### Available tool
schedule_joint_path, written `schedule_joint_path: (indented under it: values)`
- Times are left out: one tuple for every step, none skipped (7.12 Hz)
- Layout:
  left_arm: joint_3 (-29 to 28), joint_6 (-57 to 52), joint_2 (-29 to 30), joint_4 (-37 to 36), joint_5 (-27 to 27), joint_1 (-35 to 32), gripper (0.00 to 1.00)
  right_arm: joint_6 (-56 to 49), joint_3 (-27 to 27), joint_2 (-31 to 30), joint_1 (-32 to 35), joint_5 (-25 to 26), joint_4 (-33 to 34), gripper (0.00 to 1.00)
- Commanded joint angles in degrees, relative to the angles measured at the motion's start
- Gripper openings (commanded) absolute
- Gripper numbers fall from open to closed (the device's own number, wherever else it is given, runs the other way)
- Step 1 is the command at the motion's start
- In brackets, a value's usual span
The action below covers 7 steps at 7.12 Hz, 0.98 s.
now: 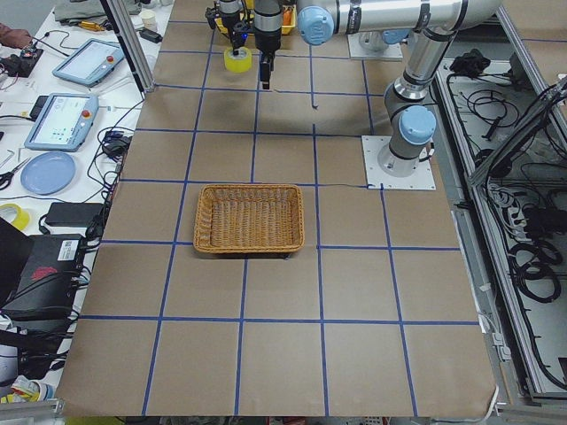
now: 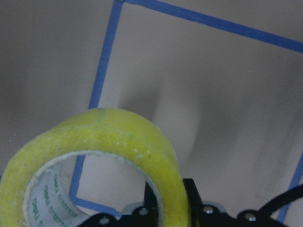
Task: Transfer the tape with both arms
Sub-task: 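Grasp the tape roll with the right gripper and carry it to table center, then set the tape roll down and lift the right gripper away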
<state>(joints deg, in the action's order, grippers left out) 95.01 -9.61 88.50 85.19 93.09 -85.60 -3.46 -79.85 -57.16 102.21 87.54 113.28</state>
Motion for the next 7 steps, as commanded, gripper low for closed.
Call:
schedule_joint_path:
  values:
    - [0.0,0.0,0.0,0.0,0.0,0.2,1.0,1.8,0.0,3.0,2.4,0.3,3.3,0.0]
    - [0.0,0.1,0.0,-0.1,0.0,0.2,1.0,0.8,0.0,4.4,2.7,0.3,3.6,0.0]
    - [0.0,0.1,0.0,-0.1,-0.1,0.2,1.0,0.4,0.0,5.1,2.9,0.3,4.9,0.0]
    - [0.0,0.0,0.0,-0.1,0.0,0.2,1.0,0.4,0.0,5.4,2.9,0.3,5.3,0.49]
    - [0.0,0.1,0.1,-0.1,0.0,0.2,1.0,0.5,-0.1,5.5,2.9,0.3,5.7,0.56]
    - [0.0,0.2,0.3,-0.1,-0.1,0.2,1.0,0.6,0.0,5.5,2.9,0.2,5.9,0.98]
    - [-0.1,0.1,0.4,-0.5,0.1,0.2,1.0,0.5,0.7,4.4,2.9,0.2,5.5,1.0]
